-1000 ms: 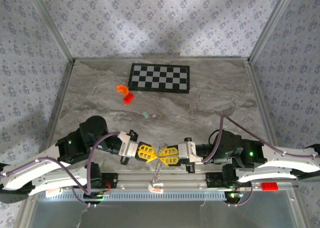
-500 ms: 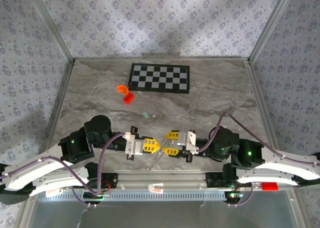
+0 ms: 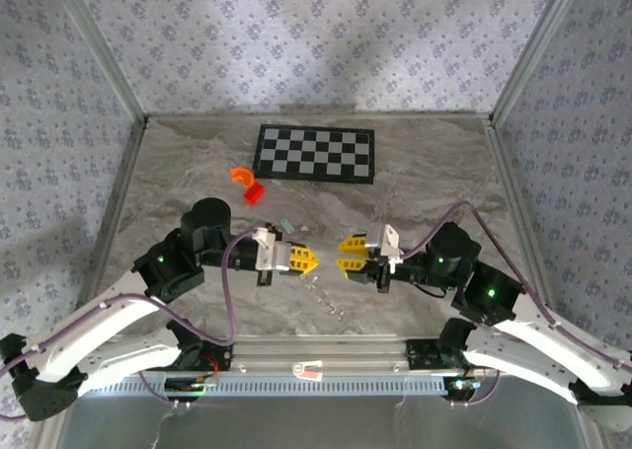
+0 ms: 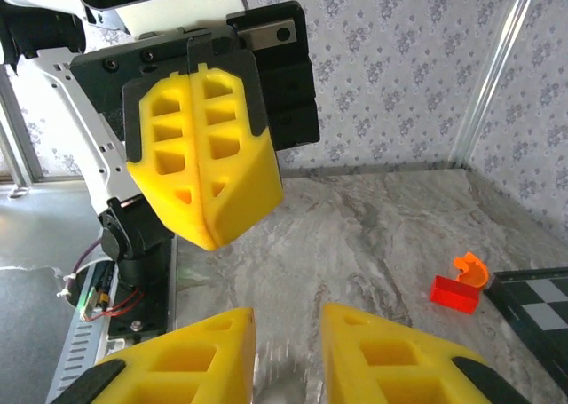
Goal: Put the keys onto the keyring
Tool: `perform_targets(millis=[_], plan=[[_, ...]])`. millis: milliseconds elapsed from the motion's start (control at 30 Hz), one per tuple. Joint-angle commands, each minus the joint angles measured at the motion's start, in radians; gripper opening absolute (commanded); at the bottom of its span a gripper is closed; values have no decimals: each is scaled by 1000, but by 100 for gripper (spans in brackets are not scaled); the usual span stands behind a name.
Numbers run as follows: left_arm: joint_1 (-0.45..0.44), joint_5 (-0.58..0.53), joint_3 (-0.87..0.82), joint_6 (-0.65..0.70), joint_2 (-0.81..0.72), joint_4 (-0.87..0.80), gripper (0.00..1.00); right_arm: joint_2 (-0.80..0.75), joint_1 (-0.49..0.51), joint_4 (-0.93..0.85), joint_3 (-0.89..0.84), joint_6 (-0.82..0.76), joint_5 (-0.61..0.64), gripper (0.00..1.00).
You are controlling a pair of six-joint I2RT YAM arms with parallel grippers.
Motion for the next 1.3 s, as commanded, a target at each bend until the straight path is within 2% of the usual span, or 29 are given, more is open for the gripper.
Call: perform_targets(millis=[0,100,167,233,433,633,833,1000,1133,1267], plan=[[16,93,47,1,17,60,0,-4,-41,38,-22,43,-114,26],[31,73,54,-2,39,62,0,-9,-82,55,-43,65,-126,26],[41,14,44,-26,48,89,0,-11,-119,61,-56,98,-123,27],[58,-104,19,-85,64,131,0,-7,-174,78,-80,146,-131,33],[125,-292,-47,-306,129,155,0,53,-308,81,-105,262,-152,50],[229,-338,-119,-498,144,79,0,152,-431,26,-108,359,-131,65],[328,-318,-183,-603,157,64,3,300,-452,-51,-103,406,-96,68],[327,-349,-127,-649,245,-91,5,403,-451,-111,-100,422,-83,69],[284,-442,-59,-680,316,-254,6,470,-459,-35,-126,448,-88,75],[274,-477,-56,-712,328,-289,14,552,-460,21,-121,459,-93,79]])
